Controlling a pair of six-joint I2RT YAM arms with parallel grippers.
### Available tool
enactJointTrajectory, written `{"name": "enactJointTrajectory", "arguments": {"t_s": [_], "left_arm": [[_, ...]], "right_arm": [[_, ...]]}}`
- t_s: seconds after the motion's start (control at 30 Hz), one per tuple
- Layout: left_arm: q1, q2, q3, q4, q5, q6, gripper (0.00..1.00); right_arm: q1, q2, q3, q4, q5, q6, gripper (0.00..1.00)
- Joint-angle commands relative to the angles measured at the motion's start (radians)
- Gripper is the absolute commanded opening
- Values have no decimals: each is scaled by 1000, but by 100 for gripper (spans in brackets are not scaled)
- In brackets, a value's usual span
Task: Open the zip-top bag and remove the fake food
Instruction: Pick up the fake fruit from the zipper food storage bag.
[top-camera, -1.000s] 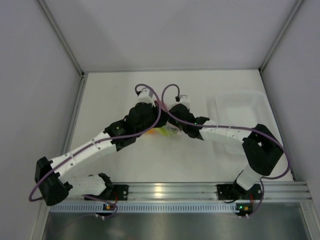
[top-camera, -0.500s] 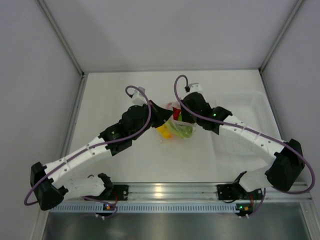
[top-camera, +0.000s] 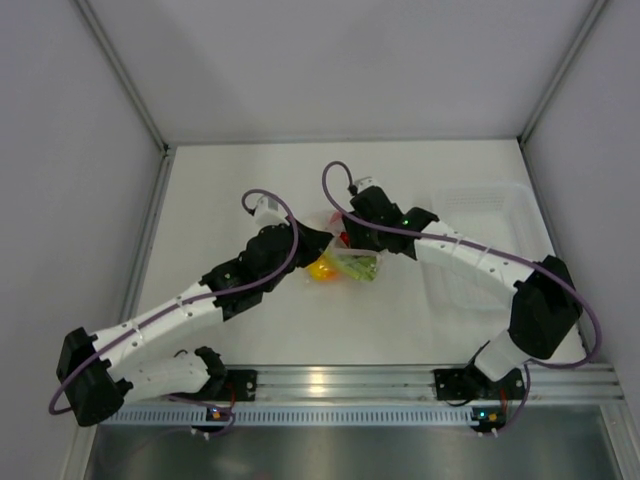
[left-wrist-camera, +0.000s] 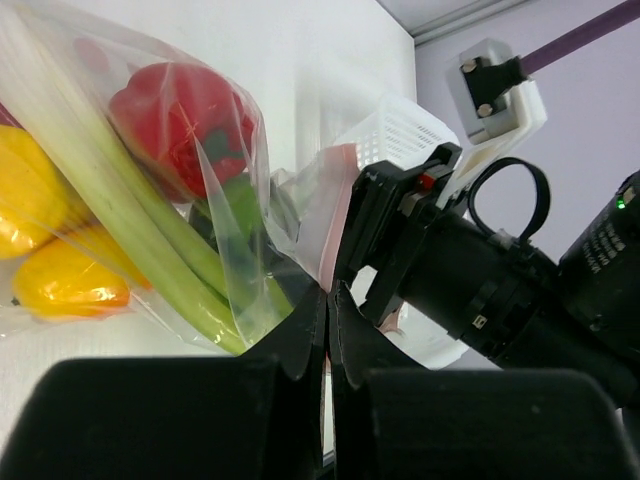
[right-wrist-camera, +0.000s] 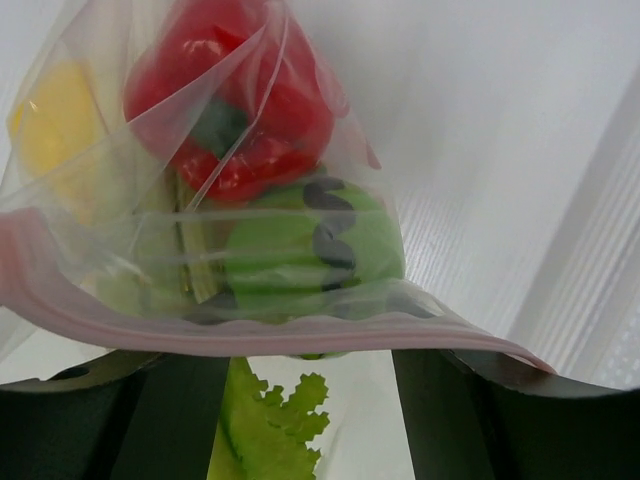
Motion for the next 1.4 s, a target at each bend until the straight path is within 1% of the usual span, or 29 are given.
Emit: {"name": "enactJointTrajectory", "arguments": {"t_s": [0.0, 0.1, 0.17, 0.3, 0.43, 0.53, 0.6, 0.73, 0.8, 0.9, 1.03, 1.13, 1.23, 1.27, 1.37], "left_arm": [[8, -7, -4, 62, -39, -8, 0], [10, 2, -13, 70, -42, -14, 0], [11, 12, -33, 71, -44, -22, 0], [11, 25, -64, 114, -42, -33, 0], [11, 33, -93, 139, -41, -31, 0], [11, 41, -99, 140, -42, -20, 0], [11, 47, -99, 142, -44, -16, 0], [11, 68, -84, 147, -39, 19, 0], [11, 79, -74, 147, -30, 32, 0], [13, 101, -65, 150, -16, 35, 0], [13, 99, -64, 150, -13, 36, 0], [13, 78, -67, 148, -19, 53, 0], [13, 61, -68, 148, -27, 67, 0], [13, 53, -68, 147, -28, 70, 0], [13, 48, -67, 147, -33, 76, 0]], "right_arm": [[-5, 3, -50, 38, -59, -8, 63], [-5, 13, -107, 105, -135, 18, 64], [-3, 30, -133, 140, -159, 38, 64], [6, 44, -192, 219, -145, 133, 62], [12, -31, -252, 340, -146, 228, 59], [20, -62, -253, 344, -129, 259, 56], [35, -79, -262, 355, -134, 265, 55], [58, -109, -272, 363, -142, 263, 55], [70, -120, -285, 399, -157, 262, 55], [73, -122, -289, 430, -142, 248, 58], [72, -36, -221, 377, -44, 199, 60], [70, 4, -201, 386, 12, 162, 59], [67, 55, -164, 368, 29, 130, 62], [66, 65, -149, 352, 32, 119, 64], [64, 102, -135, 335, 13, 116, 67]]}}
